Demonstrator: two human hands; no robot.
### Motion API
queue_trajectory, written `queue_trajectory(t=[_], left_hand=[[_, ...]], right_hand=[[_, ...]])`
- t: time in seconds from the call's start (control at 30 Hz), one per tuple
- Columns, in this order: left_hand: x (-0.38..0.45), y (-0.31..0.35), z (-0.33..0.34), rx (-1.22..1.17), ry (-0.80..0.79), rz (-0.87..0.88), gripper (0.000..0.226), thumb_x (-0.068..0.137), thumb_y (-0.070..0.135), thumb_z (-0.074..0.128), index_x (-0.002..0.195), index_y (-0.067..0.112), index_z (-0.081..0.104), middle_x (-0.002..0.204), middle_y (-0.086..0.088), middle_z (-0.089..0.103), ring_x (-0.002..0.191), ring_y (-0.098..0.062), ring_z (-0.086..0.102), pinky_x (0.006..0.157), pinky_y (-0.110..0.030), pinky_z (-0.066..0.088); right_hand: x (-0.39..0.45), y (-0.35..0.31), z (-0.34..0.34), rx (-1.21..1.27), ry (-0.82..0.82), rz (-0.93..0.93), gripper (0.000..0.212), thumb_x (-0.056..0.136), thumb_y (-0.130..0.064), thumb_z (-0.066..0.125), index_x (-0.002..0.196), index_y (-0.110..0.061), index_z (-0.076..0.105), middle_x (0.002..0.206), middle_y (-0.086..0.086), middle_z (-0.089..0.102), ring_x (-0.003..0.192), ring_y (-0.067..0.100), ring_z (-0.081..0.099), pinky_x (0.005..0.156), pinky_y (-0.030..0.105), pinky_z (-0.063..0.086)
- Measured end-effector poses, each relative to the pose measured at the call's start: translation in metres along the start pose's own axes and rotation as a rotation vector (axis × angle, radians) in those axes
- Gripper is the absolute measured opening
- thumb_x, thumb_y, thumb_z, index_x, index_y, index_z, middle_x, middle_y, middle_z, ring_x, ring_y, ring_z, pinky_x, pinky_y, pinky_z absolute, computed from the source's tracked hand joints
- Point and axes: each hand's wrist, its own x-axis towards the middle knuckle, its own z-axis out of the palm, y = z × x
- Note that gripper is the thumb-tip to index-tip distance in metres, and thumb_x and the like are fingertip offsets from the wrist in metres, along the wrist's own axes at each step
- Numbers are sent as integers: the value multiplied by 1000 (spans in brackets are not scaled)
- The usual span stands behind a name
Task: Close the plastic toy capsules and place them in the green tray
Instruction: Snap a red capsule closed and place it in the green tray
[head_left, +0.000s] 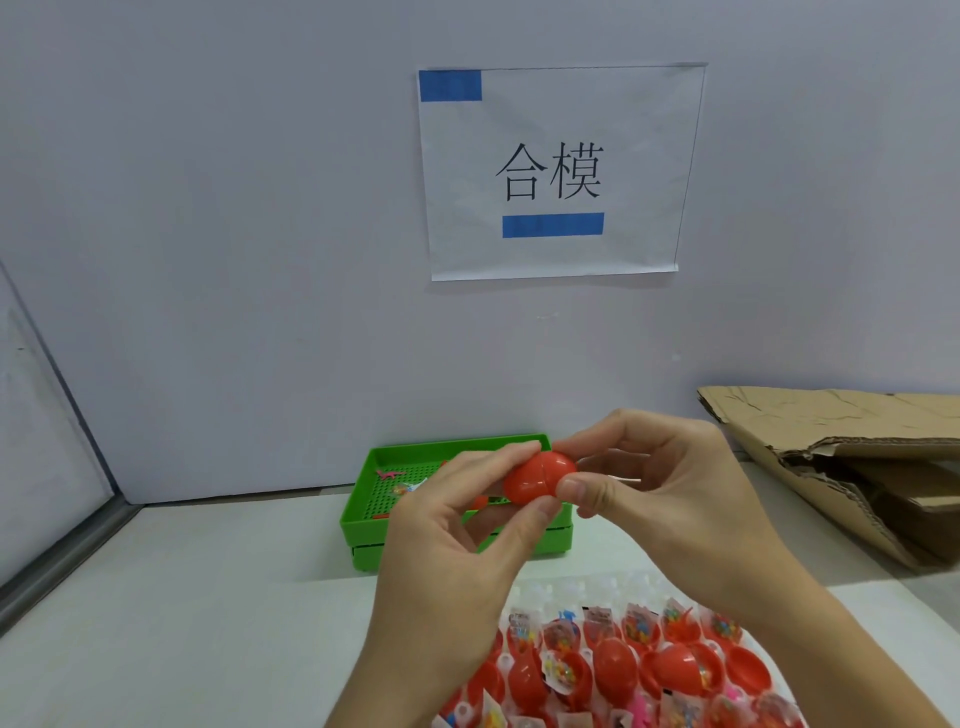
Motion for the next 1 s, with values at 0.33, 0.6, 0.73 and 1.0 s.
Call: queue_trajectory(t=[0.33,0.6,0.73,1.0], left_hand=[[1,4,-5,9,-10,-9,35,71,15,73,104,26,76,97,8,73,92,-7,71,80,-14,55],[2,7,-7,39,-2,-18,34,71,23,74,103,30,75,98,12,72,93,-6,71,77,-14,56],[1,9,-8,51,-13,-25,34,71,22,74,105,29,76,98,11,72,93,-8,71,79,-15,56],[3,11,-8,83,32,-1,35,64,16,74,98,25,78,86,2,70,82,-8,70,75,-14,55]], right_hand=[[0,2,5,82,47,-16,13,62,-16,79,74,-22,79,79,4,77,77,21,76,71,24,59],[-1,5,10,79,78,-38,14,66,-18,79,80,-19,75,83,4,77,81,21,75,75,25,59],[-1,5,11,71,81,-34,14,66,-19,78,79,-19,75,82,3,77,82,21,75,75,25,60],[-1,5,15,135,82,-45,12,61,-14,79,72,-16,77,77,5,75,78,23,74,72,26,60]])
